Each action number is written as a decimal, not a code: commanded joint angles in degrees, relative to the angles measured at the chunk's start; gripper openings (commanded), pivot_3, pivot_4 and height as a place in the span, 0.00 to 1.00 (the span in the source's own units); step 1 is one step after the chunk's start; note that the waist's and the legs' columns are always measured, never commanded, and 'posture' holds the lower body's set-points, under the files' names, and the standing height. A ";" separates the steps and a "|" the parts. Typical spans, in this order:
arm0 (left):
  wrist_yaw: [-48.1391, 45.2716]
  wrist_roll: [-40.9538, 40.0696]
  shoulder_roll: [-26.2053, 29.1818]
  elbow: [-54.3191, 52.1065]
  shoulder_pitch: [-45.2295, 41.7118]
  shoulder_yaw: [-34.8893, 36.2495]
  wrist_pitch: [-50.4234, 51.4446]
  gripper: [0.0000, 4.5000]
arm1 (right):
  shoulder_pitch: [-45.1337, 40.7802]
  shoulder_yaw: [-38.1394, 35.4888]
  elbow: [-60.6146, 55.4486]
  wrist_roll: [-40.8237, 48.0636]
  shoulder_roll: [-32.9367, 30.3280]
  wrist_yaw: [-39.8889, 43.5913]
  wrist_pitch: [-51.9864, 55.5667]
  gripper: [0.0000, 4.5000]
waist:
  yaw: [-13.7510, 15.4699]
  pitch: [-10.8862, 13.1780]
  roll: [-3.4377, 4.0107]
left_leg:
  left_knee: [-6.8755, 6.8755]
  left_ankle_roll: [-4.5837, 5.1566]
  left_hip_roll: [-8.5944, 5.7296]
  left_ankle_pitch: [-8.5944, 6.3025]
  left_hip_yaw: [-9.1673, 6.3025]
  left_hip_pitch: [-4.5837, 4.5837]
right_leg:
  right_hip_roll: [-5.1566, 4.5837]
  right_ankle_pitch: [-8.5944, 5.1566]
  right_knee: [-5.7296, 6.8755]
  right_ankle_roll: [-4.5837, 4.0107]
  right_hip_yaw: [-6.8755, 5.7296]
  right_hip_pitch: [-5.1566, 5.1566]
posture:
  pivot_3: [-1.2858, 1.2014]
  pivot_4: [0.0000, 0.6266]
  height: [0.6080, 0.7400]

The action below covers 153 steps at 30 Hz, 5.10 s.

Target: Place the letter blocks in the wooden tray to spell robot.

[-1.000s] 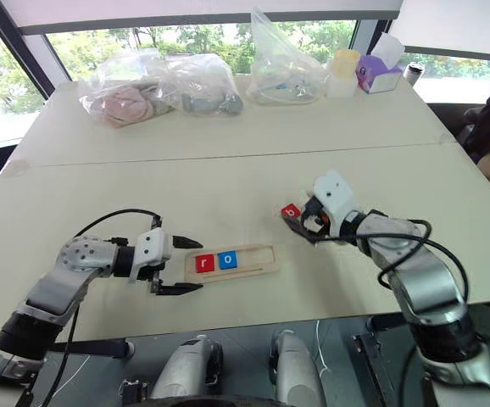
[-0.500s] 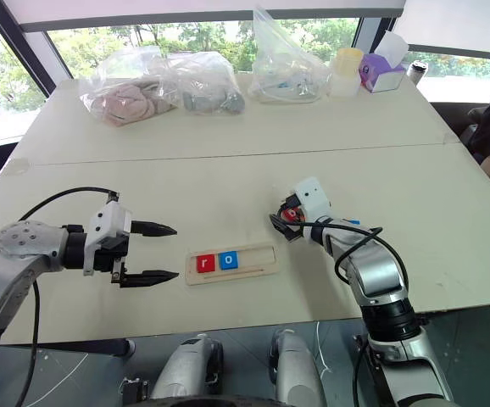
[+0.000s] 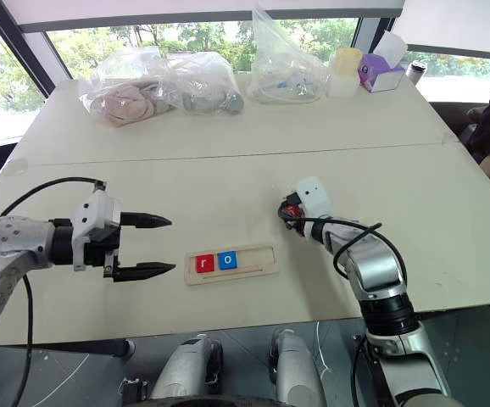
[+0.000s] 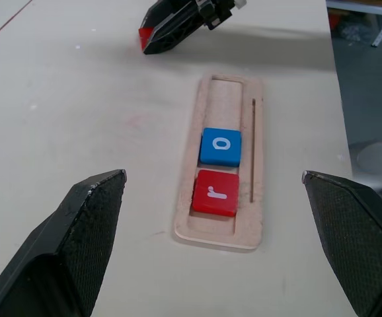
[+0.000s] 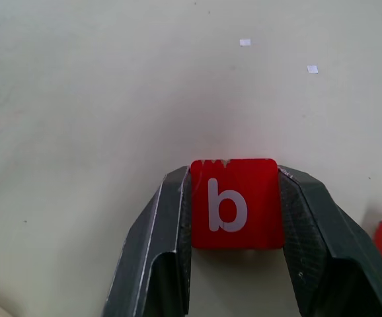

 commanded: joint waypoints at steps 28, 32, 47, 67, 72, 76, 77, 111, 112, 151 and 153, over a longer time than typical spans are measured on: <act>-0.31 1.24 -0.76 2.94 -4.57 -2.48 -4.05 1.00 | 15.87 -13.15 -40.89 -1.38 13.18 -17.79 38.20 0.27 | -0.28 0.03 0.06 | -0.04 -0.02 0.03 -0.01 -0.09 -0.07 | -0.07 -0.01 -0.11 -0.01 0.00 -0.08 | 0.52 0.24 1.00; -0.55 1.51 -0.57 3.24 -4.81 -2.48 -4.30 1.00 | 15.90 -12.85 -40.41 -1.25 13.55 -17.66 38.20 0.27 | -0.37 0.03 0.06 | -0.04 -0.02 0.04 -0.01 -0.12 -0.06 | -0.04 -0.02 -0.10 -0.02 0.00 -0.09 | 0.52 0.24 1.00; -5.12 2.38 2.66 0.87 0.56 -2.46 -7.56 1.00 | 15.29 -14.90 -27.38 12.48 -31.18 34.36 -1.48 0.99 | -0.92 0.30 0.09 | -0.18 -0.03 -0.04 -0.03 -0.16 -0.09 | -0.09 -0.05 -0.46 0.02 -0.06 0.05 | 0.52 0.24 1.00; 1.94 -6.80 -0.98 -2.97 -3.42 2.87 -1.85 1.00 | 12.27 -1.52 6.21 -0.68 -34.04 50.07 -43.88 0.99 | -0.38 0.30 0.01 | -0.17 -0.02 -0.02 -0.01 0.13 -0.09 | 0.03 0.04 -0.66 0.07 -0.01 0.16 | 0.52 0.24 1.00; 2.80 -6.35 -1.06 -3.60 -2.88 2.36 -1.97 1.00 | 9.64 0.30 10.08 -2.13 -32.15 49.89 -45.40 0.99 | 0.08 0.30 0.01 | -0.09 -0.02 -0.02 -0.01 0.14 -0.08 | 0.04 0.06 -0.60 0.06 -0.01 0.18 | 0.52 0.24 1.00; 3.20 -5.89 -1.15 -3.86 -2.46 1.96 -2.21 1.00 | 7.86 1.04 12.95 -2.82 -30.65 49.92 -46.09 0.99 | 0.15 0.30 0.01 | -0.04 -0.02 -0.03 0.00 0.12 -0.07 | 0.04 0.07 -0.54 0.05 -0.01 0.21 | 0.52 0.24 1.00; 3.26 -5.79 -1.15 -3.97 -2.33 1.88 -2.29 1.00 | 7.65 1.34 13.46 -3.12 -30.61 50.24 -46.37 0.94 | 0.13 0.30 0.01 | -0.04 -0.02 -0.03 0.00 0.12 -0.07 | 0.04 0.07 -0.54 0.05 -0.01 0.21 | 0.52 0.24 1.00; 3.37 -2.96 -1.85 -3.01 -3.05 -0.28 -4.96 1.00 | 2.88 3.79 19.17 -5.59 -29.83 54.40 -48.65 0.90 | 0.18 0.27 -0.02 | 0.09 -0.08 -0.05 0.04 0.10 0.08 | 0.02 0.06 -0.07 0.02 0.03 0.21 | 0.52 0.24 1.00; 3.37 -2.98 -1.85 -3.02 -3.05 -0.27 -4.94 1.00 | 2.87 3.69 19.49 -5.59 -29.98 54.50 -48.94 0.90 | 0.19 0.27 -0.02 | 0.09 -0.08 -0.05 0.04 0.09 0.08 | 0.02 0.06 -0.07 0.02 0.03 0.22 | 0.52 0.24 1.00; 1.34 -0.26 -2.43 -1.11 -3.56 -2.76 -7.89 1.00 | -5.95 10.88 2.90 -1.52 -19.50 52.10 -33.63 0.26 | 0.20 0.24 -0.06 | 0.10 -0.11 -0.02 0.07 0.04 0.12 | 0.09 0.07 0.07 0.00 0.05 0.18 | 0.52 0.24 1.00; 1.49 -0.38 -2.47 -1.41 -3.38 -2.50 -7.64 1.00 | -7.65 13.35 4.25 -2.78 -17.15 51.55 -33.75 0.26 | 0.08 0.24 -0.06 | 0.10 -0.11 -0.03 0.07 0.06 0.08 | 0.06 0.07 0.02 0.00 0.05 0.16 | 0.52 0.24 1.00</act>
